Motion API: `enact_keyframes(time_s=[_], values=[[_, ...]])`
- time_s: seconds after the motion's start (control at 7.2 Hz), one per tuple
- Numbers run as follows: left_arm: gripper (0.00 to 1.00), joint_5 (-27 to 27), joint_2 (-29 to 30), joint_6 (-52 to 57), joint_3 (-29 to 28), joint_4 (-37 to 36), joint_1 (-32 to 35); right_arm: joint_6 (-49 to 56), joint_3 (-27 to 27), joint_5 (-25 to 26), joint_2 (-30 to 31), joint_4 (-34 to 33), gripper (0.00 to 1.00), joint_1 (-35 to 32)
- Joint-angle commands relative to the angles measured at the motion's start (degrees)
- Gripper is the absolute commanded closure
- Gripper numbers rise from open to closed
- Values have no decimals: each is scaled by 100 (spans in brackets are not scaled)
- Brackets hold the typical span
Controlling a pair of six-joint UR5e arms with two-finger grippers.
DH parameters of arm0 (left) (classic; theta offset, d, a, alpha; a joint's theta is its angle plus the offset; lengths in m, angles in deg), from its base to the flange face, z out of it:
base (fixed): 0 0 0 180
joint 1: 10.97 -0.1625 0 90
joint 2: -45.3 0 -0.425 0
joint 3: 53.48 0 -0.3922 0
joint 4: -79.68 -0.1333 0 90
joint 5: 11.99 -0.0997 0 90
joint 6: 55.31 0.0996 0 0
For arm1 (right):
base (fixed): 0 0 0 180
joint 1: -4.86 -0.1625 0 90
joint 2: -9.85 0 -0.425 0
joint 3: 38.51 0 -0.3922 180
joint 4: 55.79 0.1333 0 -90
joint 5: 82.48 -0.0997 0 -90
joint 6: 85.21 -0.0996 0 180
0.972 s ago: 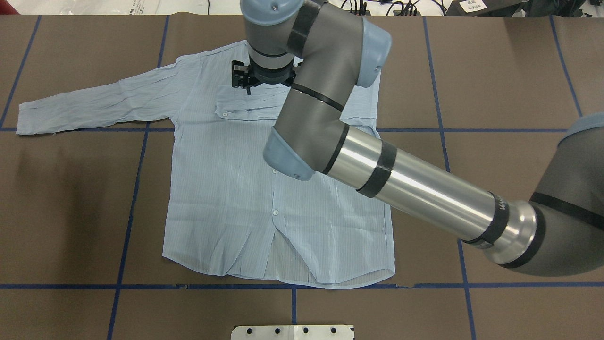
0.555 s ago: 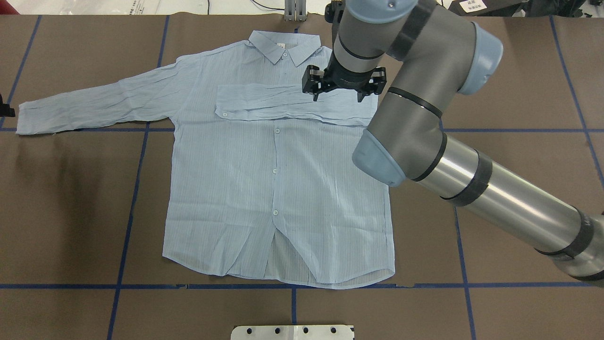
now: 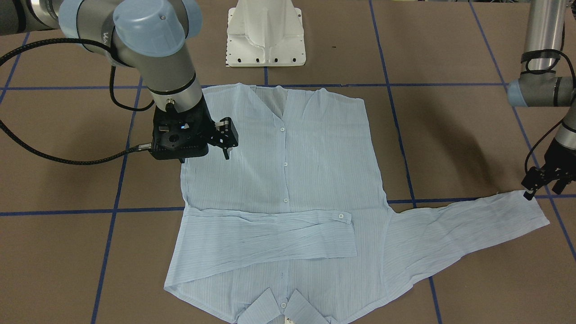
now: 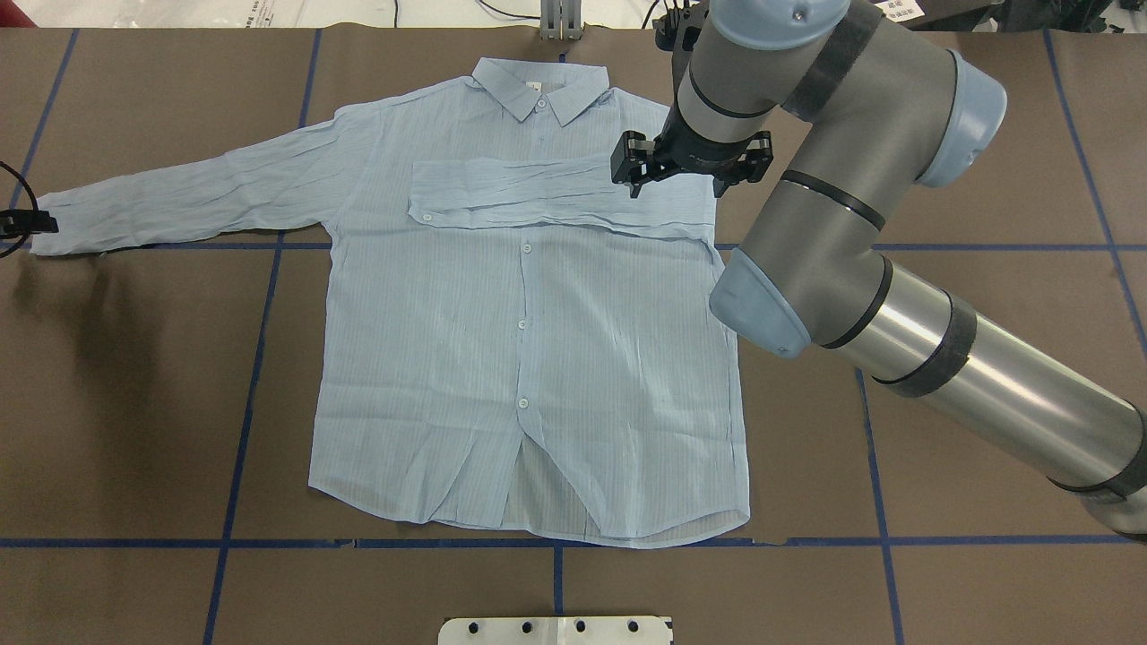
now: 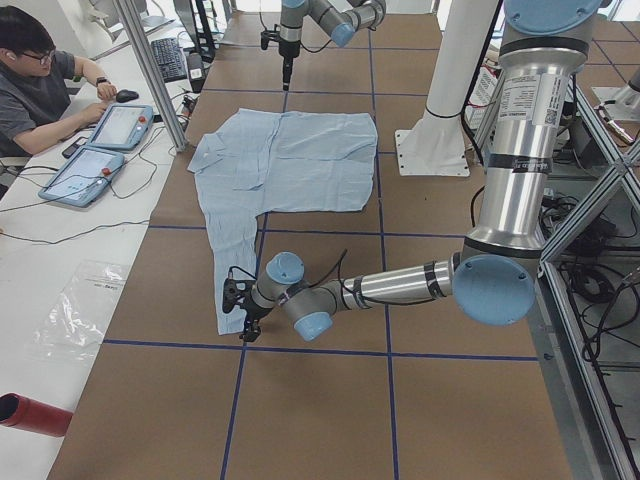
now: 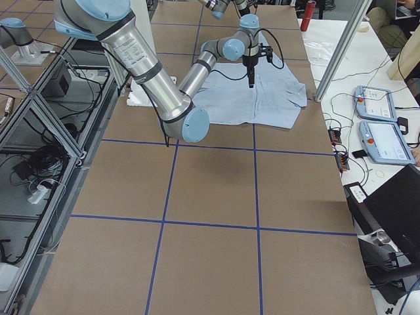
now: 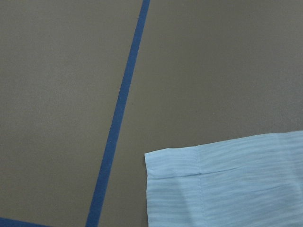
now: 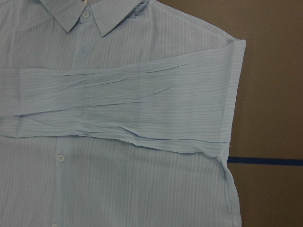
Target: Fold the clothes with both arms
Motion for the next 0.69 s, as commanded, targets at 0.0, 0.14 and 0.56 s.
enact_keyframes(time_s=[0.0,0.14,0.56], values=[[22,-18,-3,-22,-61,5,-43,2,-10,28,-13,-1,0,-2],[22,-18,5,-14,-62,5,-69,2,-10,37,-5,-1,0,-2],[26,-18,5,-22,-70,5,-245,10,16,72,83,17,0,25]])
